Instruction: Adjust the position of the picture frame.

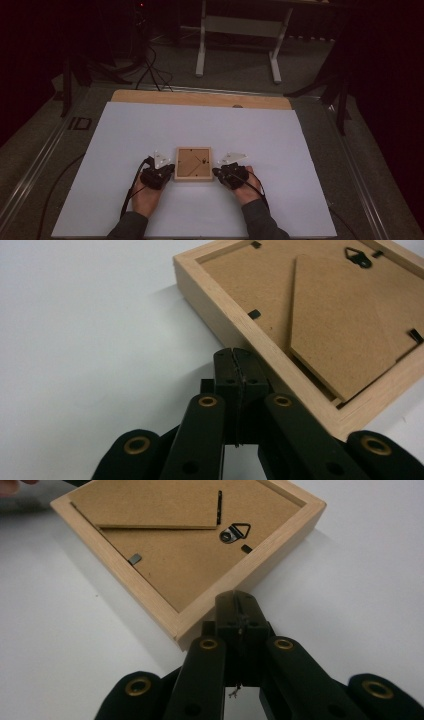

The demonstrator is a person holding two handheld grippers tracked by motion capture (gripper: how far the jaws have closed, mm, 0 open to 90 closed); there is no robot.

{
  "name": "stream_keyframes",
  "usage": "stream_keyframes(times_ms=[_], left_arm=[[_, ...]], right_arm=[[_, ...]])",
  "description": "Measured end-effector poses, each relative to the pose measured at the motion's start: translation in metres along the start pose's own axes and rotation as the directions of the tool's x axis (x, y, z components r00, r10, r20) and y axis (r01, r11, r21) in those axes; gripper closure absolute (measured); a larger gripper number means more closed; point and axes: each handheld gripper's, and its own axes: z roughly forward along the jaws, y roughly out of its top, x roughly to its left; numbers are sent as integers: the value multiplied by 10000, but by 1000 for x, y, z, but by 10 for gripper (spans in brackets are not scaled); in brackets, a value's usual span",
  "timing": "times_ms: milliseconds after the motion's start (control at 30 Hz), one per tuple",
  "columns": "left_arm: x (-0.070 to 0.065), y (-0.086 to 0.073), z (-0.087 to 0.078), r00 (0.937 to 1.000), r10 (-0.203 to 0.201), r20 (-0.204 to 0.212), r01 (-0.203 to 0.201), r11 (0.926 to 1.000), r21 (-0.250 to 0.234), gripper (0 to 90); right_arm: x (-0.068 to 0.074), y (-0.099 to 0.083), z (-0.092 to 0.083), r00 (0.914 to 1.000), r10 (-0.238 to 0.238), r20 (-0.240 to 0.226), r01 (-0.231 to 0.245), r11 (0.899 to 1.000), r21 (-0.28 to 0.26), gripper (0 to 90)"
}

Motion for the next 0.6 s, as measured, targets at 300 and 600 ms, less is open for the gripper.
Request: stream_keyframes(times_ms=[300,600], left_arm=[[-6,14,16,9984,-562,-87,563,9984,37,900],[-8,15,16,9983,-578,54,578,9982,144,900]], right_arm=[[-11,0,-2,9985,463,302,-455,9985,-293,899],[-19,-2,-1,9951,885,445,-863,9951,-487,899]])
